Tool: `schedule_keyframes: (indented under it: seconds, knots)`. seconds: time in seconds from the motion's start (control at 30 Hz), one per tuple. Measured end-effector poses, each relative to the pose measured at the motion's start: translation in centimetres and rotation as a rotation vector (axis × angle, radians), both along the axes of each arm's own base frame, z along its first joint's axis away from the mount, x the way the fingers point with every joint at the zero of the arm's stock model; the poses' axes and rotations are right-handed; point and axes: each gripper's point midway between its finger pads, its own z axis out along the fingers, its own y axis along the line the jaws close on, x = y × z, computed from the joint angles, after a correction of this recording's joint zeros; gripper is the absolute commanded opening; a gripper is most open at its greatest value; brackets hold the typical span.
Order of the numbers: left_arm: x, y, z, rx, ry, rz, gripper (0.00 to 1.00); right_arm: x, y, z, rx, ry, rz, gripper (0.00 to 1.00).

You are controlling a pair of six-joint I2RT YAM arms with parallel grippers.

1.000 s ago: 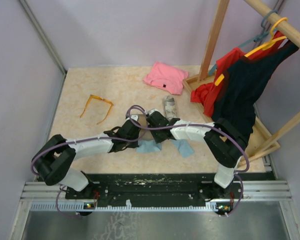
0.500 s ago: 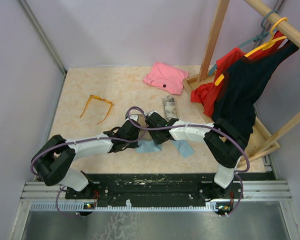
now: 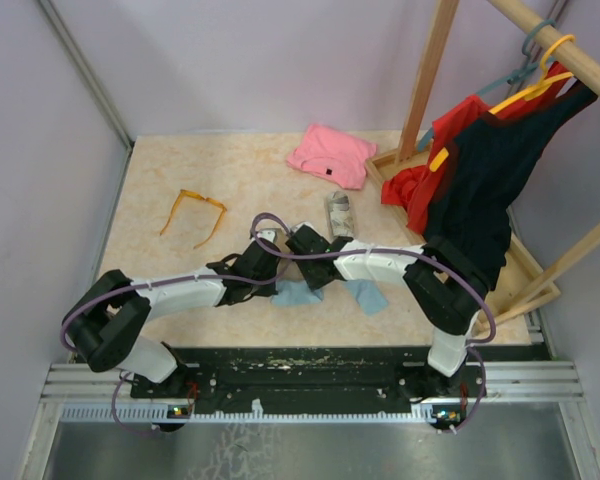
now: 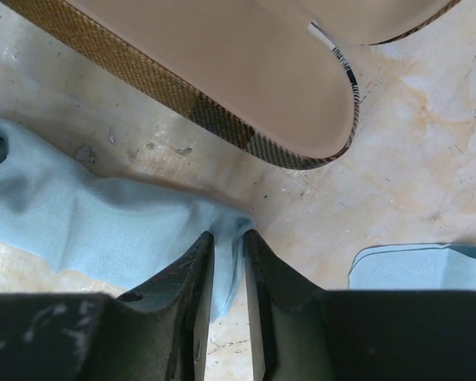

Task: Organize the sunglasses
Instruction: Pick up the glasses cleaning cloth from the center of the board.

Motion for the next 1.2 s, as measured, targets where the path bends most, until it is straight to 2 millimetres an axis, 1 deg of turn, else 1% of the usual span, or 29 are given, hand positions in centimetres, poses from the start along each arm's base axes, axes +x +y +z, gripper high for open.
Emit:
schedule_keyframes:
  seconds: [0.13,0.2,0.5,0.63,0.73,0.87,1.03,1.07,1.17,1.2]
  knots:
    - [0.0,0.0,0.0,0.001,-0.001,0.001,0.01,-0.1,0.3,0.0,0.005,-0.002,0.003,0.08]
    - [0.0,0.0,0.0,0.001,-0.002,0.001,0.01,-0.1,0.3,0.0,0.008,-0.003,-0.001,0.00]
    - [0.0,0.0,0.1,0.001,-0.003,-0.008,0.01,-0.1,0.2,0.2,0.074,-0.048,-0.029,0.00]
    - [-0.4,0.1,0.2,0.002,0.005,-0.016,0.01,-0.9,-0.7,0.3,0.106,-0.053,-0.044,0.00]
    - [-0.4,0.1,0.8,-0.010,-0.005,-0.021,0.01,-1.5,-1.5,0.3,0.120,-0.043,-0.053,0.00]
    - [-0.2,-0.1,1.6,-0.026,-0.024,-0.024,0.01,-1.5,-1.2,0.6,0.148,-0.049,-0.062,0.00]
    - [-0.1,0.0,1.8,-0.028,-0.030,-0.025,0.02,-1.0,-0.5,1.5,0.195,-0.070,-0.070,0.00]
    - [-0.1,0.0,1.8,-0.026,-0.031,-0.026,0.07,-1.0,-0.4,1.6,0.199,-0.072,-0.071,0.00]
    - [-0.2,0.3,1.7,-0.018,-0.023,-0.021,0.31,-1.0,-0.3,1.6,0.205,-0.069,-0.074,0.00]
    - [-0.2,0.4,1.6,-0.013,-0.018,-0.019,0.38,-1.0,-0.3,1.6,0.207,-0.070,-0.075,0.00]
